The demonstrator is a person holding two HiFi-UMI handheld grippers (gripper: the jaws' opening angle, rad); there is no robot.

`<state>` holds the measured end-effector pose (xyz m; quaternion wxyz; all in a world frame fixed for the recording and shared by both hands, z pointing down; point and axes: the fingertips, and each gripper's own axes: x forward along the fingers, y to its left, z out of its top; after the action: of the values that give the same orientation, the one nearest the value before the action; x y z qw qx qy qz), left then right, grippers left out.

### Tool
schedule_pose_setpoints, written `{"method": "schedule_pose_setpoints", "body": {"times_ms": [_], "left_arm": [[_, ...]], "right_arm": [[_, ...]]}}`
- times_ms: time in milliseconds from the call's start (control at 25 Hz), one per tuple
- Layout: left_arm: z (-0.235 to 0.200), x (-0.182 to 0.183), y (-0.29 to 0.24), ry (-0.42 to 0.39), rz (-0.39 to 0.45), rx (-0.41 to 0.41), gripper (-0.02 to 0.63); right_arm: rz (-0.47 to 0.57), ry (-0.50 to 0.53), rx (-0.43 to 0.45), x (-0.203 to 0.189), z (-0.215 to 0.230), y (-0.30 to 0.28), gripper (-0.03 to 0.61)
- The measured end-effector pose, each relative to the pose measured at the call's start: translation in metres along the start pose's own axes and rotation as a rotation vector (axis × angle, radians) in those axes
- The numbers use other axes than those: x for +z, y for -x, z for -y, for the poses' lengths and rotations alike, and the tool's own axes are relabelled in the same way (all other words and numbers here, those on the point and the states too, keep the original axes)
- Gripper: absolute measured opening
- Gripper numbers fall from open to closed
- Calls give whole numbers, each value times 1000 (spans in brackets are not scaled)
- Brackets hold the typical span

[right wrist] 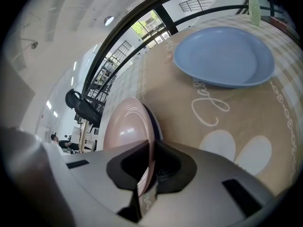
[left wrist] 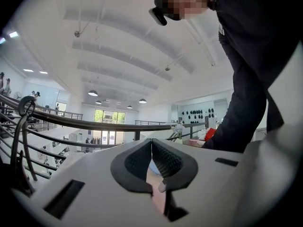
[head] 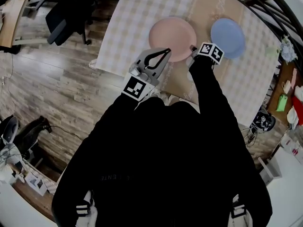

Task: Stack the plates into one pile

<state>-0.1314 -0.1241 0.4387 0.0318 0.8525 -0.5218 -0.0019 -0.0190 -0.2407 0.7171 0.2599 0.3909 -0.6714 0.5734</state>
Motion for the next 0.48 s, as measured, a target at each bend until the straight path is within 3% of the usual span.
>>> {"method": "schedule_pose_setpoints", "body": {"times_ms": [160,400,480], "left_arm": [[-3,-3,0,7,-6,1,20],[0,-2,-7,5,-2,-16,20],[2,-1,-10,2,0,-24,20]], "right_arm": [[20,23,-20,5,-2,0,44],[25,79,-27,8,-11,4,162],[34,96,-36,11,-10,8,170]]}}
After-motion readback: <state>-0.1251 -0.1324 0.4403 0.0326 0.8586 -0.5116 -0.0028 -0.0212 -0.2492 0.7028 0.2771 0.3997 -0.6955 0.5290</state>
